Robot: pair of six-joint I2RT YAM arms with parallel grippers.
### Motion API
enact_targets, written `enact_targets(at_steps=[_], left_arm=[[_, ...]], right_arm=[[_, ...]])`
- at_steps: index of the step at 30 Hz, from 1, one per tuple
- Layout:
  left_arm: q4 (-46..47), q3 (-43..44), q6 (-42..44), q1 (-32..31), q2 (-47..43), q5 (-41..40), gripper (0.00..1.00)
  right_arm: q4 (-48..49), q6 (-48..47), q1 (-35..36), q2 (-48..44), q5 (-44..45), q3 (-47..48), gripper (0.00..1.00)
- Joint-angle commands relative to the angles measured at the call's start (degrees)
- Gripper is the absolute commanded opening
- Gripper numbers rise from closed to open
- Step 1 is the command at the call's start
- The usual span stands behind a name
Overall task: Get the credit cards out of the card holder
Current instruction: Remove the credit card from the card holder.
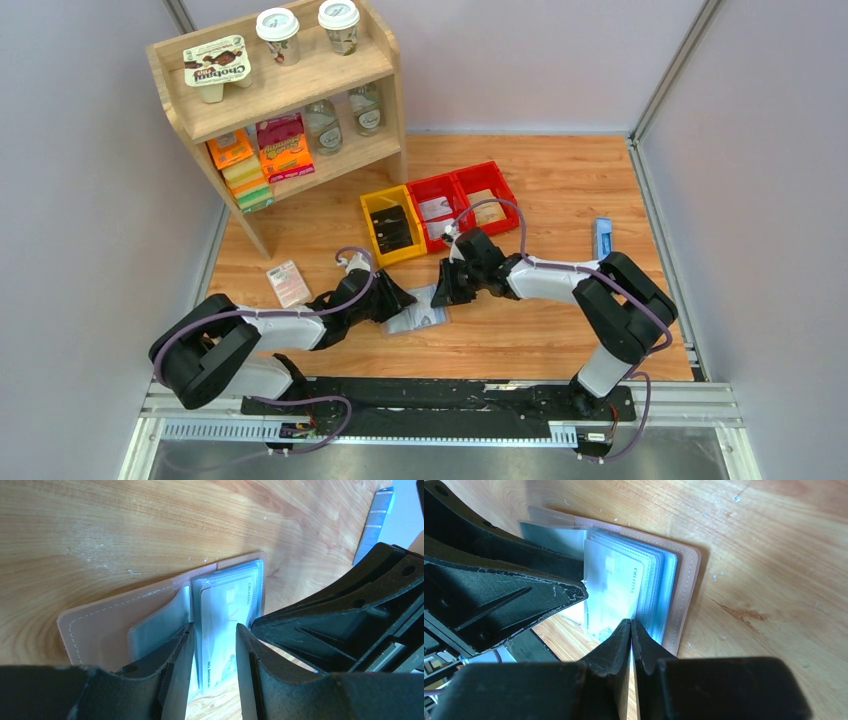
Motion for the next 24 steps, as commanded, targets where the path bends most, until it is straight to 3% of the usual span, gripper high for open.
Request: enact_targets(at_steps=[1,15,19,24], left_arm=[[2.18,-0.83,-0.01,0.15,1.16,0.79,0.43],[13.16,-3.28,-0.97,0.24,4.67,3.69,0.37],[17.91,-5.57,-2.11,0.50,3.89,3.52,0.32],[23.01,-8.03,-2.55,0.59,1.95,2.90,0.19]], right_arm=[[2.89,0.70,-1.26,-1.98,0.30,-2.24,0.12],[5.35,0.87,-1.35,0.65,-1.82,-2.69,0.11],[5.44,0.87,-1.43,1.09,-1.73,-2.77,0.11],[5.53,0.78,-1.70,1.44,-1.73,-2.77,0.11]])
